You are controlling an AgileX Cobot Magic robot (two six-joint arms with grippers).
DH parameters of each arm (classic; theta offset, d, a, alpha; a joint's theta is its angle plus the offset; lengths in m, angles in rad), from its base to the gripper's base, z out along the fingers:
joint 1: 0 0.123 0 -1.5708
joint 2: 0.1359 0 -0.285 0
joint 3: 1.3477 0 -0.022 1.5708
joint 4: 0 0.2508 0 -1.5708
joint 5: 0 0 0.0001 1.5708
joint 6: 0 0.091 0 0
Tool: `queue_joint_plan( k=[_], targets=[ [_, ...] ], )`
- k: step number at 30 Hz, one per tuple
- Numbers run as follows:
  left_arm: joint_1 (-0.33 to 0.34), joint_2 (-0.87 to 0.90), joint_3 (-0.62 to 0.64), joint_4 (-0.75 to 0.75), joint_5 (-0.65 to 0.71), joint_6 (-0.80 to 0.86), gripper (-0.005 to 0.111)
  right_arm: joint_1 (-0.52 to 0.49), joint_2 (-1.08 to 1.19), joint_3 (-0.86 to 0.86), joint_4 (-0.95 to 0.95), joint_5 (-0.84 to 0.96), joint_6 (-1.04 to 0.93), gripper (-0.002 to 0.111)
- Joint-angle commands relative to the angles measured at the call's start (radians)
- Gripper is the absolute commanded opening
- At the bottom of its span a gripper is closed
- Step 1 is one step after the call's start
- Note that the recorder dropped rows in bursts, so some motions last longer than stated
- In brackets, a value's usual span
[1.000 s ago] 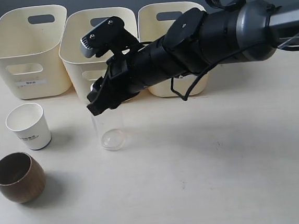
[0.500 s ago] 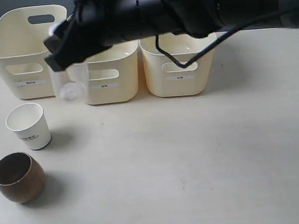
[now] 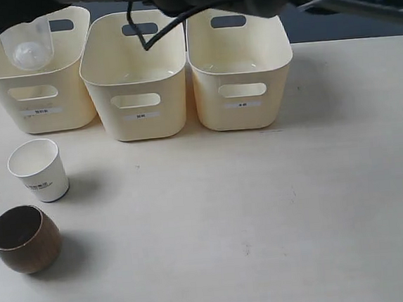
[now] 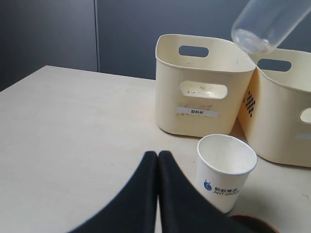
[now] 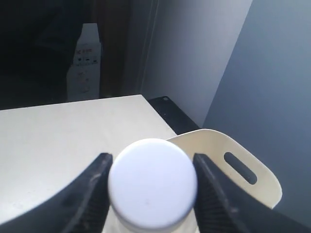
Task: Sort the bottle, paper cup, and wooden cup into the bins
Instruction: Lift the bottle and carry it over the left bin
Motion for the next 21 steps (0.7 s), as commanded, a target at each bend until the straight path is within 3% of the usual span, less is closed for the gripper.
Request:
queue_joint_plan(
  k=[1, 10, 21],
  targets=[
    [-0.003, -0.005, -0.004, 0.003, -0.004, -0.001, 0.0, -0.001, 0.139, -0.159, -0.048, -0.047, -0.006, 0.0],
    [-0.003, -0.005, -0.004, 0.003, -0.004, -0.001, 0.0, -0.013, 0.33, -0.339, -0.06, -0.126, -0.008, 0.0],
    [-0.003, -0.005, -0.004, 0.003, -0.004, -0.001, 0.0, -0.065, 0.38, -0.349, -0.018, -0.059, 0.004, 0.0]
  ],
)
